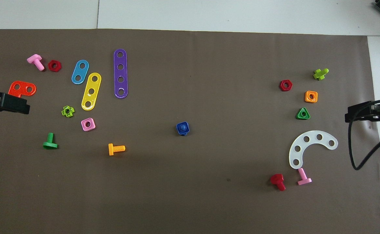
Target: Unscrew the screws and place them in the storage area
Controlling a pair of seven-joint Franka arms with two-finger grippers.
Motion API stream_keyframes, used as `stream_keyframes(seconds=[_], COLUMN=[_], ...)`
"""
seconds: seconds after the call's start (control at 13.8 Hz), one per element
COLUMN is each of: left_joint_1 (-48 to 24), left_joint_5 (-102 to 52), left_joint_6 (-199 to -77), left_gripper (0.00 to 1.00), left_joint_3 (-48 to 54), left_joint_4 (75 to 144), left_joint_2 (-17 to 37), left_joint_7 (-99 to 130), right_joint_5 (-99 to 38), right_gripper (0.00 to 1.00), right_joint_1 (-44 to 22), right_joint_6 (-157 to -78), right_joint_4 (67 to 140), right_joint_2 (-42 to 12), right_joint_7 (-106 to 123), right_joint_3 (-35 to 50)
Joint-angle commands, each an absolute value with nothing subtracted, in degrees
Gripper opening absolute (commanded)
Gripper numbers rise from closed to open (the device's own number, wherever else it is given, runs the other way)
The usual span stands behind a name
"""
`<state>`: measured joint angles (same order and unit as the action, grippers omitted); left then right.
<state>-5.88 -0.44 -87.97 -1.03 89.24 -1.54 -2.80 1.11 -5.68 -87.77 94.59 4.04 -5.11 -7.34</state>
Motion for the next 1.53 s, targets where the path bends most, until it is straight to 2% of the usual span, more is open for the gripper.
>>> stream_keyframes(seconds=[0.0, 0.36, 0.73, 1.45], left_joint_1=[-12.0, -21.7, -30.4, -36.3], left_joint_5=[0.4, 0.4, 0.4, 0.9], left_joint_6=[-94.0, -103.5, -114.5, -124.5], left_gripper=[0.95, 0.95, 0.95, 0.95], left_joint_3=[-1.4, -1.3, -1.4, -1.5], left_joint_4=[96.2, 101.9, 103.4, 103.0], left_joint_2=[-4.5, -3.3, 5.3, 15.3], left_joint_7=[3.9, 17.6, 31.4, 41.2], right_joint_5=[0.3, 0.3, 0.3, 0.3], right_gripper=[1.00, 1.00, 1.00, 1.00], right_joint_1=[-5.7, -5.7, -5.7, -5.7], right_joint_6=[-88.4, -88.4, -88.4, -88.4], right_joint_4=[96.1, 96.1, 96.1, 96.1], right_joint_2=[5.4, 5.4, 5.4, 5.4], right_joint_7=[-5.7, -5.7, -5.7, -5.7], right_joint_3=[-7.5, -7.5, -7.5, -7.5])
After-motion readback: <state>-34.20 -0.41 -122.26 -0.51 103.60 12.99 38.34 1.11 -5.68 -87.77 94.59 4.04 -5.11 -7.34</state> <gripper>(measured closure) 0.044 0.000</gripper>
